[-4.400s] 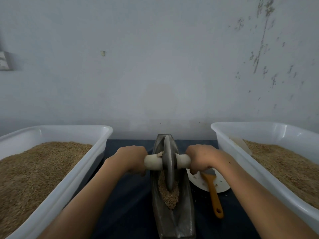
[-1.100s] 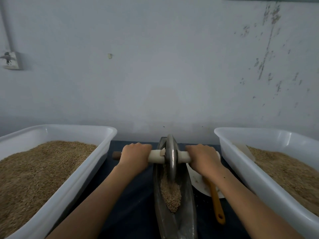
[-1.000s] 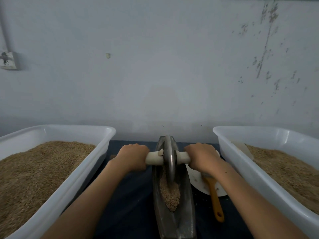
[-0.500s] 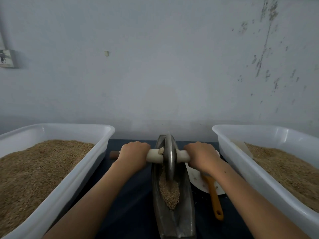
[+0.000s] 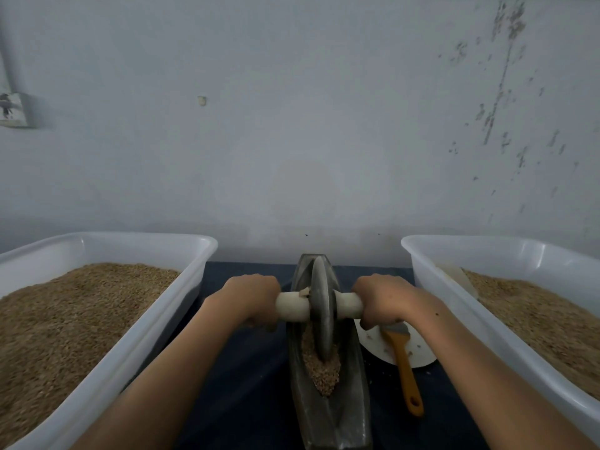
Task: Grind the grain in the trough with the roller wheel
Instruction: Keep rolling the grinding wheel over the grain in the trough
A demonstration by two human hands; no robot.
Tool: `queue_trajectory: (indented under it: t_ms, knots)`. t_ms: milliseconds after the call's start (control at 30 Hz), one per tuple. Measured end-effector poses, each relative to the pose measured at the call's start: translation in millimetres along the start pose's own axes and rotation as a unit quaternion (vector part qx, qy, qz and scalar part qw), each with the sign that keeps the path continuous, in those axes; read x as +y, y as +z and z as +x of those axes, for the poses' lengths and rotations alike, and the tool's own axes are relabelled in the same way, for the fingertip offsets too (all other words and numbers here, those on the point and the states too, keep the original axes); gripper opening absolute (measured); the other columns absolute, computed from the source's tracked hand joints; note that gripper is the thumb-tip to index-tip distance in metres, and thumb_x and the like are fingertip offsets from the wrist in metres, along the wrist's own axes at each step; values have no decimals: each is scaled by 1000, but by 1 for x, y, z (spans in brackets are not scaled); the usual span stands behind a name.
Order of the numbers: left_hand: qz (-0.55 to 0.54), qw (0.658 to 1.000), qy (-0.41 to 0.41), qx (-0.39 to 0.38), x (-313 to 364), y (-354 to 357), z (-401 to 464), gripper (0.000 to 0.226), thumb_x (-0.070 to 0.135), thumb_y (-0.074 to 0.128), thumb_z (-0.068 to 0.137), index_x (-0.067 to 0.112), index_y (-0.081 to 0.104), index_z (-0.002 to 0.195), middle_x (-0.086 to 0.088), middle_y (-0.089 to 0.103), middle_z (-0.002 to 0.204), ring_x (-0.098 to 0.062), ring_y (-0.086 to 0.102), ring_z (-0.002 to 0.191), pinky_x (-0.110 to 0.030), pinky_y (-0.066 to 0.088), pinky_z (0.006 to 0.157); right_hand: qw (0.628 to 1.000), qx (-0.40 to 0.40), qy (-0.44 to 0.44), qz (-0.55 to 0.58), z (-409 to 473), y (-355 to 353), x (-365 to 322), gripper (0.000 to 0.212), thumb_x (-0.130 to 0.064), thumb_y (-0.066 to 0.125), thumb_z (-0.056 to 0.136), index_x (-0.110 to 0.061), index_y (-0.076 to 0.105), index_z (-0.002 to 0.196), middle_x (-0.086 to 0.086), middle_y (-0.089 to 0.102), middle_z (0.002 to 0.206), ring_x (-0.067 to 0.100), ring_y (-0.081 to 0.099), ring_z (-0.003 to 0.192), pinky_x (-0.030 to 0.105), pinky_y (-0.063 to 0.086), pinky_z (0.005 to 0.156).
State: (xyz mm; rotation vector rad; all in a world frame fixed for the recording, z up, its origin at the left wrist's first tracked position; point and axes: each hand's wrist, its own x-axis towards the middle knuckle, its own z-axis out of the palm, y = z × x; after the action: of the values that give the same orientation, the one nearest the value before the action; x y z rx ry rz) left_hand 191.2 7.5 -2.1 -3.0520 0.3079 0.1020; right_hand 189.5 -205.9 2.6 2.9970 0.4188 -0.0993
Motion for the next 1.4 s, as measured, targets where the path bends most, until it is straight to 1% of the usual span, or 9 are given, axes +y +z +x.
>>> queue_trajectory:
  t_ms: [267,367,533,633,800,933,1033,1267,1400]
  knots:
    - [44,974,-3,220,2,16,7,26,33,58,87,22,54,110,-1,62,104,-20,59,94,-29,37,70,982,189,31,-5,5,13,-5,13,-19,57,88,-23,56,100,1,66,101,21,60,88,30,35,69]
    - [49,983,13,174,-1,13,6,30,34,59,86,21,55,112,-1,62,105,-20,59,95,-29,37,71,991,130,17,-18,4,8,-3,21,-21,60,87,-21,58,108,1,65,101,18,56,82,29,36,68]
    - [0,1000,20,-17,-5,1,2,39,31,71,76,16,59,110,0,64,92,-17,59,79,-29,41,67,999,-33,4,12,-1,-2,1,41,-23,70,80,-16,58,119,0,60,94,17,59,83,25,41,63]
    - [-24,999,11,-41,-4,1,2,40,30,73,73,16,62,108,-1,68,89,-17,64,78,-29,43,65,998,-47,6,28,-2,-2,0,42,-23,71,80,-17,58,120,1,62,98,16,61,85,24,44,65]
    - [39,997,-1,70,0,4,4,37,33,69,77,21,59,111,3,59,89,-17,56,81,-30,38,67,1000,16,9,6,2,1,0,34,-24,69,81,-17,59,113,-1,58,90,16,56,78,25,38,61]
    - [47,980,-8,194,1,15,8,27,31,60,84,24,55,110,0,62,103,-21,59,94,-30,37,70,987,155,32,-18,5,11,-4,13,-20,58,86,-21,58,100,2,65,98,20,56,80,29,36,65]
    - [38,973,-13,225,1,19,7,24,30,58,86,24,55,109,0,62,102,-21,59,93,-30,36,70,979,200,29,-20,6,14,-6,7,-20,56,89,-22,56,96,1,65,97,19,53,77,29,35,66]
    - [38,998,19,44,-4,4,2,41,34,69,77,22,57,114,1,62,100,-17,56,84,-30,40,69,1000,-9,14,-1,-4,-2,-1,35,-22,69,80,-16,59,113,-1,57,86,15,56,75,23,38,55]
    - [6,1000,22,1,-5,2,2,42,33,73,74,20,59,111,5,55,87,-16,54,79,-30,41,69,999,-36,18,23,-3,-3,-1,39,-21,71,78,-15,60,115,1,61,91,14,58,76,23,42,59]
